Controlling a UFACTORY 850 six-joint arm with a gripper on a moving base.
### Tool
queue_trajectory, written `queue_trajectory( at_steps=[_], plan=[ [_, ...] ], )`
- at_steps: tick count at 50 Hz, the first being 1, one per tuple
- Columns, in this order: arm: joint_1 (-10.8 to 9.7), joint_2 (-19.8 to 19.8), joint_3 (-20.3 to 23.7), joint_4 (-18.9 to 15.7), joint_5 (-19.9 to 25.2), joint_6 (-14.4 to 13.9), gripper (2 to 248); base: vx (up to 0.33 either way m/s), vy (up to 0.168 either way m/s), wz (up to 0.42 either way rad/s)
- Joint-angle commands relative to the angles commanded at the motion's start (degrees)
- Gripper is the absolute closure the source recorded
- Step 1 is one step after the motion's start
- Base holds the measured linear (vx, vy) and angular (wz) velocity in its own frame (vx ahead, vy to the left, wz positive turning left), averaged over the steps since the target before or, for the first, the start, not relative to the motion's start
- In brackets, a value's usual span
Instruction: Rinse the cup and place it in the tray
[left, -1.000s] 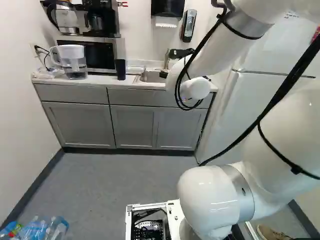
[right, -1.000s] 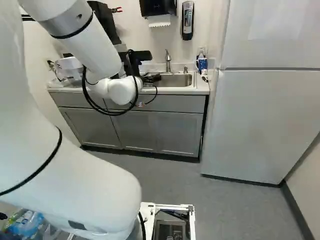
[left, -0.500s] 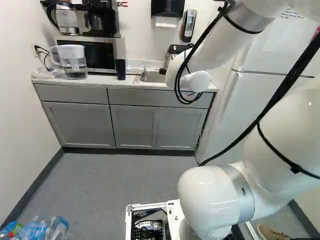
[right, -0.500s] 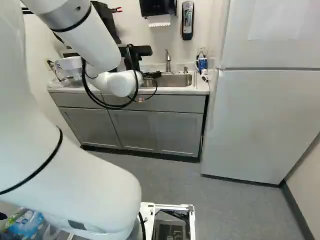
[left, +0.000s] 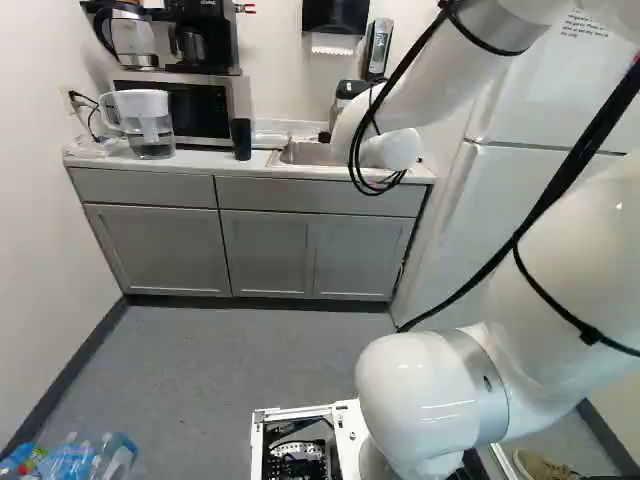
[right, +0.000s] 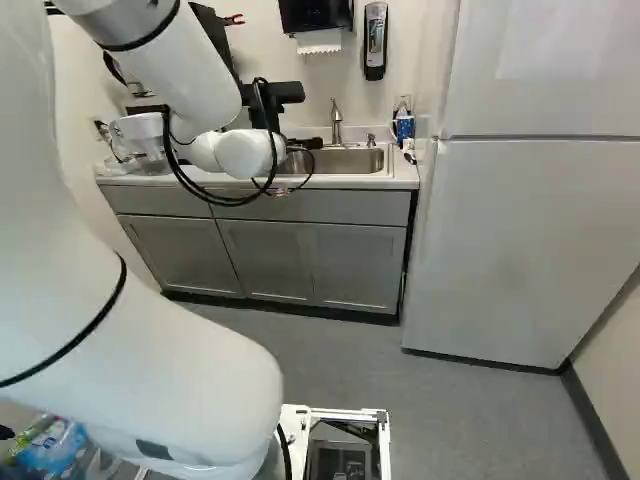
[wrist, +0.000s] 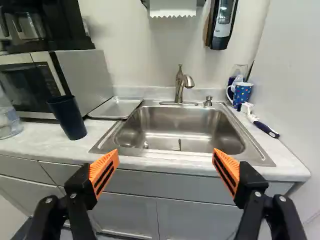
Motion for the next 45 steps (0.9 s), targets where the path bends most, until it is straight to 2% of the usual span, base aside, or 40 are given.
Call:
queue_trajectory(
  at_steps=[45],
  plan=[
    [0.0,2.1,-3.7,0.0,-9.3,0.0,3,0.0,0.0,0.0]
  ],
)
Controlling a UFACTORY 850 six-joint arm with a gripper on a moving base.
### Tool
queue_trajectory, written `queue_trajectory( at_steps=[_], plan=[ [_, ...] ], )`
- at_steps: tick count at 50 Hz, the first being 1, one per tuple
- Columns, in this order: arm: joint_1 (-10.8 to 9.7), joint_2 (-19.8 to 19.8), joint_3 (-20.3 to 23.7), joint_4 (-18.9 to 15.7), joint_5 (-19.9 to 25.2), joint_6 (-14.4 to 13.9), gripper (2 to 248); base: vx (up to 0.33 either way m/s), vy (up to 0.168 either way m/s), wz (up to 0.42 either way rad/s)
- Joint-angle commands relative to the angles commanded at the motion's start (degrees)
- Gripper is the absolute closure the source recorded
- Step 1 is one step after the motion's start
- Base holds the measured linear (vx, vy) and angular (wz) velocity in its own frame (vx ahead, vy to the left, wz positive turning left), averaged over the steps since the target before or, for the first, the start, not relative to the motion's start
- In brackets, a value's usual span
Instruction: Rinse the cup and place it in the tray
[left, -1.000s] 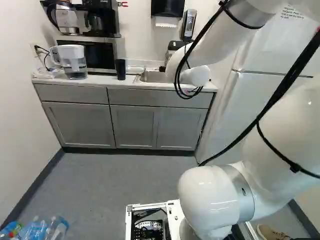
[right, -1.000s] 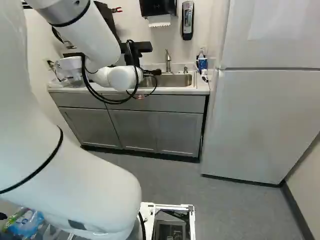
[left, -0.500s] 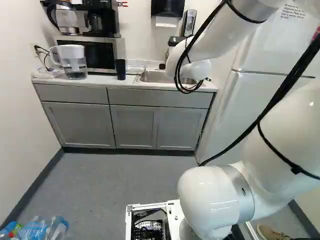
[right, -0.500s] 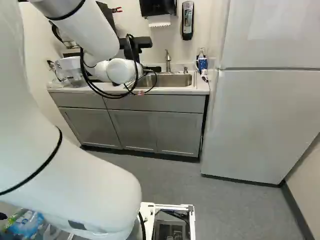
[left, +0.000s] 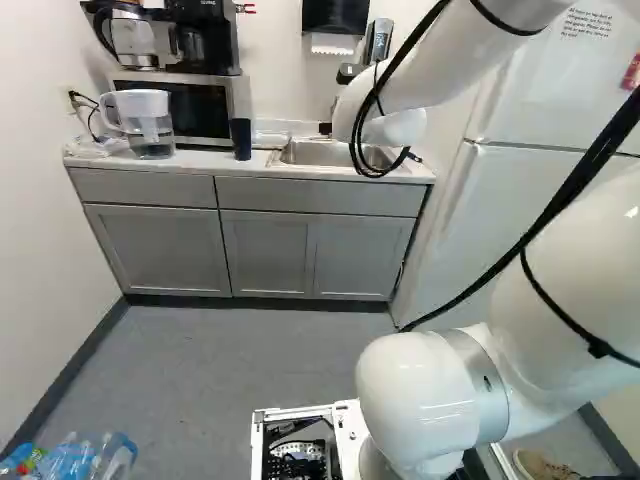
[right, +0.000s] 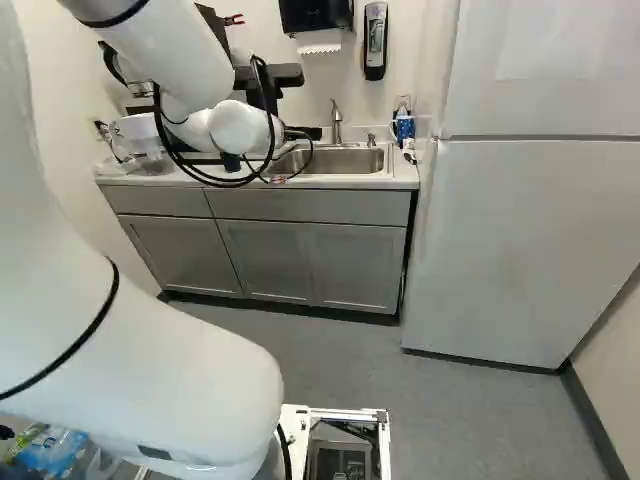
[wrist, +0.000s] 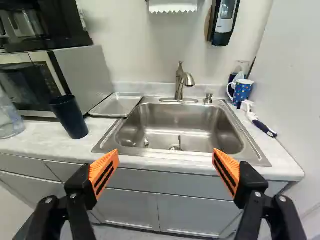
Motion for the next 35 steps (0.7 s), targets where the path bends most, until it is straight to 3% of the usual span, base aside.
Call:
queue_trajectory(
  at_steps=[35],
  plan=[
    [0.0,1.8,-2.7,0.0,-7.8,0.0,3,0.0,0.0,0.0]
  ],
)
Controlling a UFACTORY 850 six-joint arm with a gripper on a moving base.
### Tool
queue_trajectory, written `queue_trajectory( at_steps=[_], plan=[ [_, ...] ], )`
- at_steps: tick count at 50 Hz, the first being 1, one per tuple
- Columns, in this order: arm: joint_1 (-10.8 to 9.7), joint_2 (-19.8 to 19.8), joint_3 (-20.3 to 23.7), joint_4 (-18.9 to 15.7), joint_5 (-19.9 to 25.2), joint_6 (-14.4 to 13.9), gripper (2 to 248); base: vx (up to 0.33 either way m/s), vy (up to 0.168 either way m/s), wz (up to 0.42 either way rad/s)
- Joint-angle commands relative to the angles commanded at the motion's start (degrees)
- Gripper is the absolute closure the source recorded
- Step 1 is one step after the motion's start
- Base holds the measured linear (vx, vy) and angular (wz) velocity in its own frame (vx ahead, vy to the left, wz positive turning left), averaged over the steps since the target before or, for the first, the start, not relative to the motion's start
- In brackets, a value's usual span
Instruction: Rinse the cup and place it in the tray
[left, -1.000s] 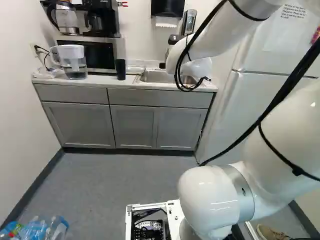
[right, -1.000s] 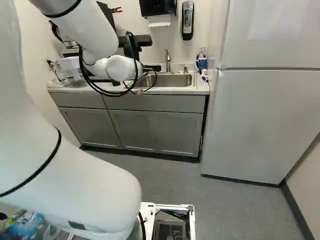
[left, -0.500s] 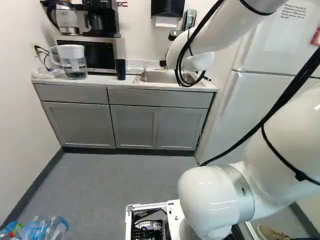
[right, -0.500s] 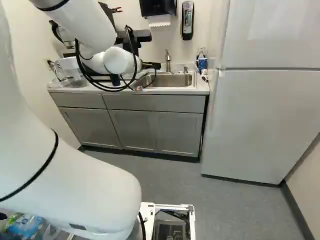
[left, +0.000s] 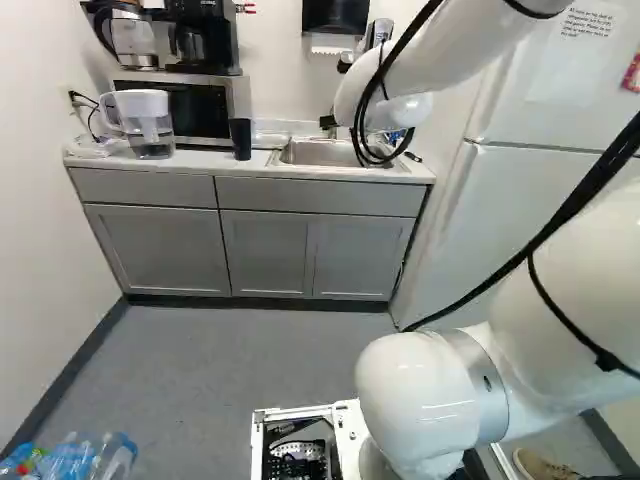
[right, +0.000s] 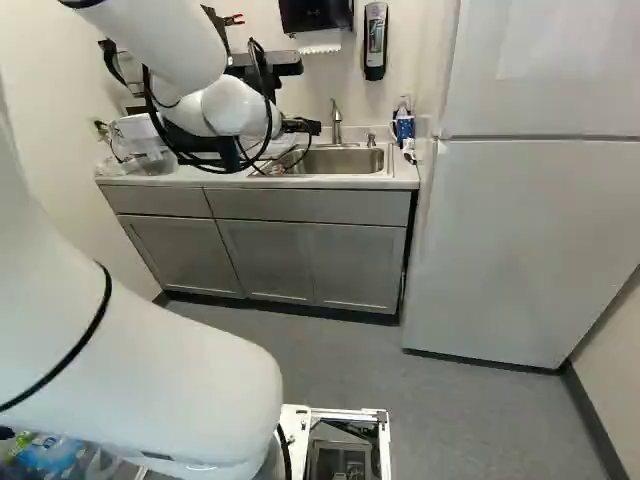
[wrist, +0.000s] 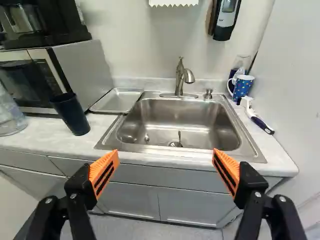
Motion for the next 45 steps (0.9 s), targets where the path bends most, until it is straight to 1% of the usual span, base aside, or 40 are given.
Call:
queue_trajectory(
  at_steps=[16,45],
  plan=[
    [0.0,0.7,-1.3,0.0,-2.6,0.0,3,0.0,0.0,0.0],
    [0.0,0.9,-1.5,0.0,-2.7,0.0,3,0.0,0.0,0.0]
  ],
)
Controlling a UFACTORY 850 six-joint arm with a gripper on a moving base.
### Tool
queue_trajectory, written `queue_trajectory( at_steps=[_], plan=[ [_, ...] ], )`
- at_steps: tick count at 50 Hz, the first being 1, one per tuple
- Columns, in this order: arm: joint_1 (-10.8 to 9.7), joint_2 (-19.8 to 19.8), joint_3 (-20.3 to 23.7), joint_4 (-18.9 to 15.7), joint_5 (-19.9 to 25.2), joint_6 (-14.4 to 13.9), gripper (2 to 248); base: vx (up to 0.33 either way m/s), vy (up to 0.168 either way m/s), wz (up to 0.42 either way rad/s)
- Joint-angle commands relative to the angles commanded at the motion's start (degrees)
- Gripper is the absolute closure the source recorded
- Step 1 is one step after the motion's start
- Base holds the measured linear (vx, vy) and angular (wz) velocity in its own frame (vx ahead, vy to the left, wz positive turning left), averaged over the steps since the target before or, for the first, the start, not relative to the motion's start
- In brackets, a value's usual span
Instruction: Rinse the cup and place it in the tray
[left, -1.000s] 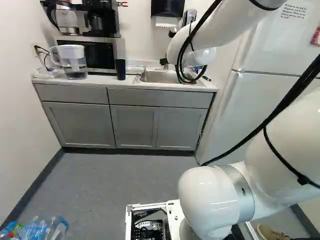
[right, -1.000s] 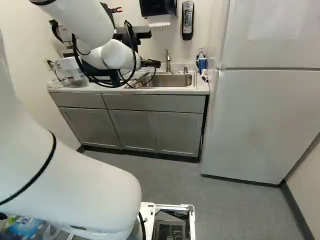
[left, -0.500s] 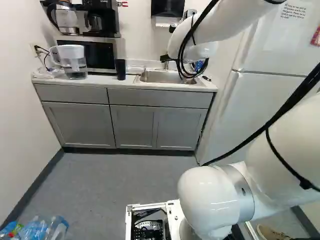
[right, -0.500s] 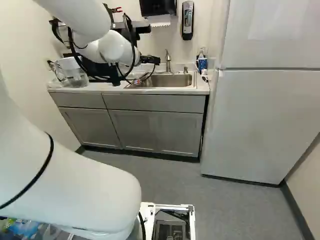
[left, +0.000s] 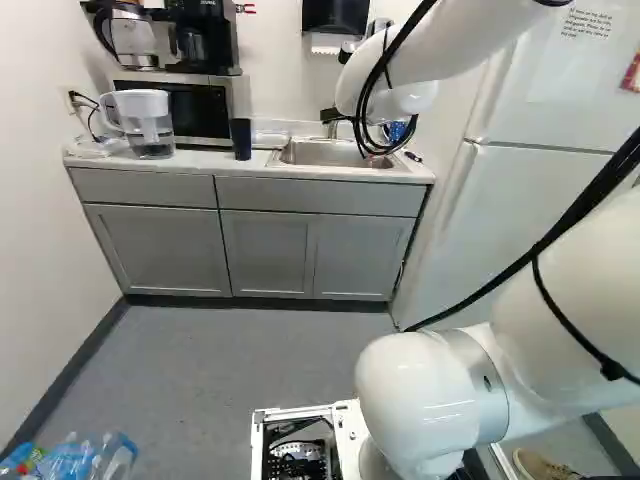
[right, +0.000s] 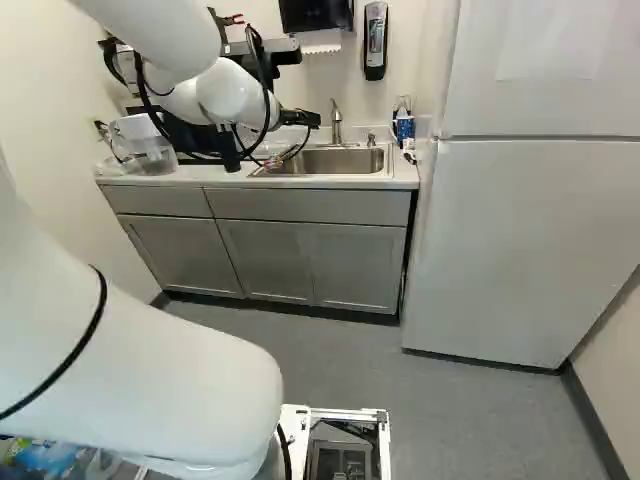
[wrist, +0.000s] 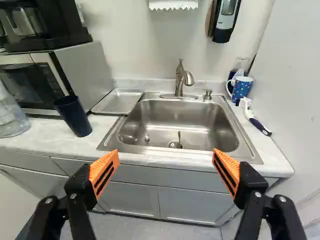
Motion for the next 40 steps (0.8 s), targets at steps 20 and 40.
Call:
queue_trajectory(
  at_steps=[20,40],
  plan=[
    [0.0,0.0,0.0,0.0,0.0,0.0,3,0.016,-0.008,0.0],
    [0.0,0.0,0.0,0.0,0.0,0.0,3,0.078,-0.004,-0.01]
  ],
)
